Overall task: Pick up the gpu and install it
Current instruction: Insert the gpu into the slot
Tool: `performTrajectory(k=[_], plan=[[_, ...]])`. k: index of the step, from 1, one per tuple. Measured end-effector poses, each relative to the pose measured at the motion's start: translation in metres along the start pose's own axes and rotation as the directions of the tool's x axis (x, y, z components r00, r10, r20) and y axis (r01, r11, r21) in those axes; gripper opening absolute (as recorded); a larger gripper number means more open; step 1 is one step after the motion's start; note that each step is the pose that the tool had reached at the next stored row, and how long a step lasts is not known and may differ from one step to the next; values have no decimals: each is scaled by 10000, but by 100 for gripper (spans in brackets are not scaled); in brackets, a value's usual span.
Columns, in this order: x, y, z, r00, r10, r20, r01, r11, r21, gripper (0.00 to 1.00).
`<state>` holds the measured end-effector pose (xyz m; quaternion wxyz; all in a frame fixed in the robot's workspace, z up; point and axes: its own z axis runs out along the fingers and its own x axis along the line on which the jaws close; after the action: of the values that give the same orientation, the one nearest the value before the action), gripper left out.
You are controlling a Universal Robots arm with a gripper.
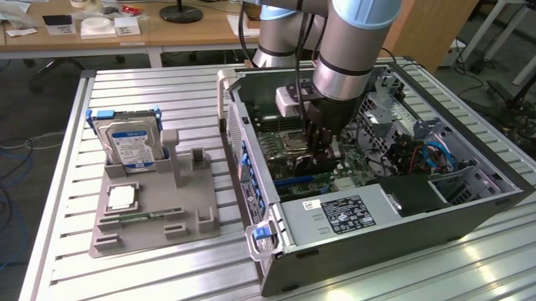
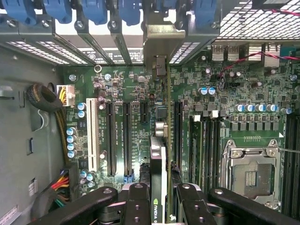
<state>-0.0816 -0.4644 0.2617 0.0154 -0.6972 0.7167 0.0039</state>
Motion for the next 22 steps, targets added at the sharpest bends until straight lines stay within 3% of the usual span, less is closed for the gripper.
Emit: performTrajectory(k=[22], plan=[[-1,40,70,10000,1,0,-1,10000,0,26]])
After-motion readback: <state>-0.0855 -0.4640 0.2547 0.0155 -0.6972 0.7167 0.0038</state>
